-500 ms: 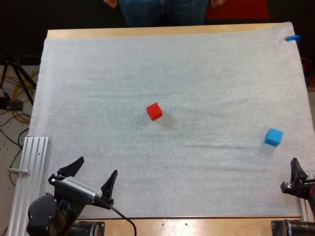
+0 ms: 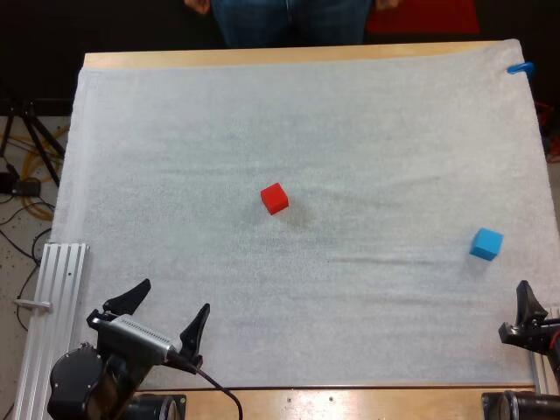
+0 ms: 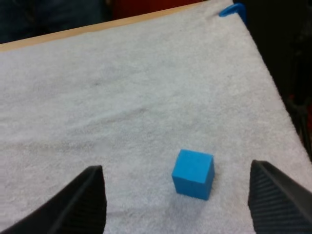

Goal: Stack red cube on blue cube

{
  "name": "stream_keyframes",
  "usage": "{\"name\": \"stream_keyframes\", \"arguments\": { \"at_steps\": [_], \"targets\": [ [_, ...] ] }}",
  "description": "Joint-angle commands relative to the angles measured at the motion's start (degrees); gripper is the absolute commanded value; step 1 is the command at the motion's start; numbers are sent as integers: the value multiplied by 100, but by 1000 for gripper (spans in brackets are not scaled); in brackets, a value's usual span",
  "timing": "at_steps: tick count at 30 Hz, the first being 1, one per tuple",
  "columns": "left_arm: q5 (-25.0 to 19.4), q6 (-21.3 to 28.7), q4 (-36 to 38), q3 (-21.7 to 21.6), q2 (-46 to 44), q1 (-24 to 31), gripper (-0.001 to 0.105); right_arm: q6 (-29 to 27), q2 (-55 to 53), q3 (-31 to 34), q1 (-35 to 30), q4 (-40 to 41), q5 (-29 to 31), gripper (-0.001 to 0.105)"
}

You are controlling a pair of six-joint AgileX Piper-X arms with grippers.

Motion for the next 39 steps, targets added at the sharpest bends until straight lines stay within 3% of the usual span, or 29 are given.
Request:
{"name": "stream_keyframes", "arguments": {
  "at_steps": [1,5,13,17,22,32,39],
  "targets": [
    [46,-74,-69,-108,-661,-93,87,9,-43,-78,85,-42,-59,61],
    [46,-74,-61,-431,-274,-346,87,-232,402,-385,352,192,-60,61],
    [46,15,-61,-1650,1287,-1058,87,-376,1877,-1664,911,536,-72,61],
    [20,51,-3,-2225,1916,-1391,87,-412,2471,-2254,1118,627,-362,61],
    [-589,174,535,-2890,2579,-1530,87,-423,3279,-2970,1542,749,-662,61],
    [-1044,174,675,-2949,2658,-1530,87,-460,4610,-3590,2856,203,-617,61],
    [-1116,174,1013,-2949,2658,-1530,87,-460,6019,-3765,4157,-870,223,70]
  ]
}}
